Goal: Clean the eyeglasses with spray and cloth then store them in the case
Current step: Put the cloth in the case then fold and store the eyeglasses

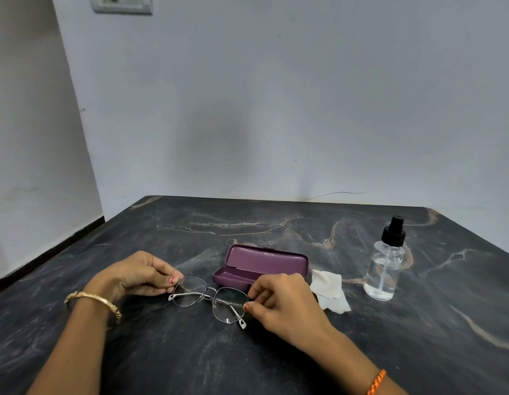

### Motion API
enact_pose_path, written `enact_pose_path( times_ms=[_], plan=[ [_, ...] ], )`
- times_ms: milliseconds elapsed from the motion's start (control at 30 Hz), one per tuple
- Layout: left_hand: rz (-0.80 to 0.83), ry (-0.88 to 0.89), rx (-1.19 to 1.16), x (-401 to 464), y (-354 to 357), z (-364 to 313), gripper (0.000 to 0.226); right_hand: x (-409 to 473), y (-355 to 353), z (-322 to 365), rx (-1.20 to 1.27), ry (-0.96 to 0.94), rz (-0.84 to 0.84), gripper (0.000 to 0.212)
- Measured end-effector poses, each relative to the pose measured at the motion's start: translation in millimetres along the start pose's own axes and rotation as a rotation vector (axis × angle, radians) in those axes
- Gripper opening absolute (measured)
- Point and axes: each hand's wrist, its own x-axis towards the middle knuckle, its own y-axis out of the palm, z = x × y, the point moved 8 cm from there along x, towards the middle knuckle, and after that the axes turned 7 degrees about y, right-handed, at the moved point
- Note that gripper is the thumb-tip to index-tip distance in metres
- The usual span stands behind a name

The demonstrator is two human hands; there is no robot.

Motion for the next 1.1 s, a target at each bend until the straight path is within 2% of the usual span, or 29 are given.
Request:
enact_pose_path(
  times_ms=[167,200,300,367,467,567,667,833,933,1100],
  plan=[
    [-0.1,0.045,-0.007,0,-6,-5,0.009,-6,-14,20,-0.139,-0.208,-0.09,0.017],
    [-0.162,0.086,-0.018,2,-8,-9,0.008,-8,-21,24,-0.16,-0.264,-0.16,0.016],
    [-0.406,0.273,-0.132,7,-15,-26,0.008,-19,-55,29,-0.124,-0.359,-0.505,0.018],
    [-0.547,0.396,-0.177,5,-15,-37,0.006,-22,-76,20,-0.098,-0.304,-0.686,0.021],
    [-0.66,0.505,-0.102,2,-8,-48,0.018,-17,-94,-8,-0.113,-0.115,-0.787,0.017],
    [-0.748,0.582,0.075,-7,3,-58,0.015,-9,-96,-46,-0.131,0.117,-0.749,0.022],
    [-0.744,0.675,0.23,-15,22,-69,0.015,1,-88,-77,-0.178,0.29,-0.594,0.029],
    [-0.631,0.725,0.535,-14,55,-81,0.019,9,-73,-91,-0.229,0.378,-0.382,0.036],
    [-0.613,0.783,0.607,-16,66,-87,0.022,14,-66,-94,-0.283,0.42,-0.303,0.035],
    [-0.582,0.704,0.713,-13,75,-84,0.029,13,-52,-103,-0.363,0.463,-0.14,0.031]
  ],
)
